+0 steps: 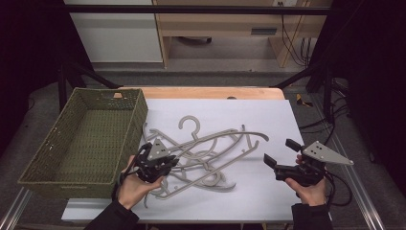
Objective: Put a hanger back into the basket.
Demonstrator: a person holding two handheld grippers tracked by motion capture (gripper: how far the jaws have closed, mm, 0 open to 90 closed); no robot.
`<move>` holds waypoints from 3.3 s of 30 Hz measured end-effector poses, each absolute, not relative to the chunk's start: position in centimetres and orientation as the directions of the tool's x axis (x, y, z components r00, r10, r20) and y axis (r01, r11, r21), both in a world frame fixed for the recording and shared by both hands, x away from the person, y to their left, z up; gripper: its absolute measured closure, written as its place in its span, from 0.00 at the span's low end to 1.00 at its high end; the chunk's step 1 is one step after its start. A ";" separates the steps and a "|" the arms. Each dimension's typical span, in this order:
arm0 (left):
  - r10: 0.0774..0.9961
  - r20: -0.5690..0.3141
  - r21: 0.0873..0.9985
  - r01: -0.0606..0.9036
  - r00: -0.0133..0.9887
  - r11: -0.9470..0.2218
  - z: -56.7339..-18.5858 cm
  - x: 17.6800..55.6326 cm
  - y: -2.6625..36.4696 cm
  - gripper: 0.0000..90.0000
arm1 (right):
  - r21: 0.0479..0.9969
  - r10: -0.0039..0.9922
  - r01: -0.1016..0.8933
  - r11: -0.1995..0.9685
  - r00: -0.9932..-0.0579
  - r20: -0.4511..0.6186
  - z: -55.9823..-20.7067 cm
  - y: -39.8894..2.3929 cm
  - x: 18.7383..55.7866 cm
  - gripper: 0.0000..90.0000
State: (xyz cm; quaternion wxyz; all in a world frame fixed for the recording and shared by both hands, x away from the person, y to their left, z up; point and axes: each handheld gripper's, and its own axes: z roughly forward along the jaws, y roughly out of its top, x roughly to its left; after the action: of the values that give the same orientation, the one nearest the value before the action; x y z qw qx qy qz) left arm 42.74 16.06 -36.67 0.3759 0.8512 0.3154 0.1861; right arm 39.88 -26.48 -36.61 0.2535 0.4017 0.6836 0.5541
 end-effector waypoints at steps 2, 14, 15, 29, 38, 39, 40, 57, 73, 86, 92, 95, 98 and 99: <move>0.688 0.083 0.767 0.395 0.721 -0.505 -36.0 42.7 16.8 0.92 | 0.961 0.831 0.269 0.069 -0.549 0.094 -36.7 -26.5 39.9 0.05; 0.735 0.112 0.820 0.355 0.669 -0.448 -32.2 42.2 20.3 0.92 | 0.955 0.830 0.287 0.079 -0.550 0.097 -37.0 -26.3 40.1 0.05; 0.734 0.118 0.820 0.351 0.669 -0.452 -31.9 42.3 20.6 0.92 | 0.955 0.830 0.286 0.076 -0.549 0.098 -37.0 -26.3 40.1 0.05; 0.760 0.120 0.833 0.352 0.638 -0.427 -28.1 44.4 23.6 0.92 | 0.952 0.826 0.293 0.090 -0.556 0.092 -37.2 -25.9 40.3 0.04; 0.805 0.135 0.847 0.353 0.578 -0.396 -25.8 46.2 27.8 0.92 | 0.950 0.826 0.299 0.093 -0.556 0.094 -37.3 -25.7 40.4 0.04; 0.813 0.124 0.850 0.362 0.569 -0.383 -25.8 46.4 28.3 0.92 | 0.950 0.826 0.298 0.094 -0.556 0.093 -37.3 -25.7 40.4 0.04; 0.816 0.119 0.845 0.374 0.566 -0.383 -25.7 46.5 28.7 0.92 | 0.950 0.826 0.299 0.095 -0.556 0.092 -37.3 -25.7 40.4 0.04; 0.887 0.118 0.818 0.462 0.446 -0.342 -27.4 49.1 36.1 0.92 | 0.947 0.824 0.304 0.103 -0.560 0.090 -37.5 -25.4 40.6 0.04; 0.918 0.141 0.800 0.503 0.371 -0.326 -29.9 49.4 42.0 0.92 | 0.943 0.821 0.314 0.110 -0.564 0.092 -37.8 -25.1 40.8 0.04; 0.924 0.166 0.766 0.546 0.344 -0.341 -31.8 49.0 45.2 0.92 | 0.942 0.821 0.318 0.109 -0.562 0.095 -37.9 -25.1 40.9 0.04; 0.923 0.179 0.750 0.560 0.341 -0.353 -32.4 48.7 46.1 0.92 | 0.941 0.822 0.321 0.110 -0.561 0.095 -37.9 -25.0 40.9 0.04; 0.923 0.181 0.741 0.570 0.341 -0.356 -32.9 48.5 46.5 0.92 | 0.941 0.822 0.320 0.110 -0.561 0.095 -37.9 -25.1 40.9 0.04; 0.925 0.171 0.742 0.574 0.338 -0.347 -33.4 48.3 46.9 0.92 | 0.940 0.823 0.322 0.109 -0.560 0.096 -37.9 -25.1 40.9 0.04; 0.926 0.172 0.741 0.575 0.336 -0.346 -33.5 48.3 47.0 0.92 | 0.940 0.822 0.323 0.110 -0.561 0.096 -38.0 -25.0 41.0 0.04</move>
State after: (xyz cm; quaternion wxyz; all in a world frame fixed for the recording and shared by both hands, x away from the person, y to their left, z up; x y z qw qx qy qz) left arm 48.27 47.01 -33.48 0.2920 0.7634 0.4916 0.3006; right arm 40.95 -25.03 -37.97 0.2357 0.4051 0.7069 0.5298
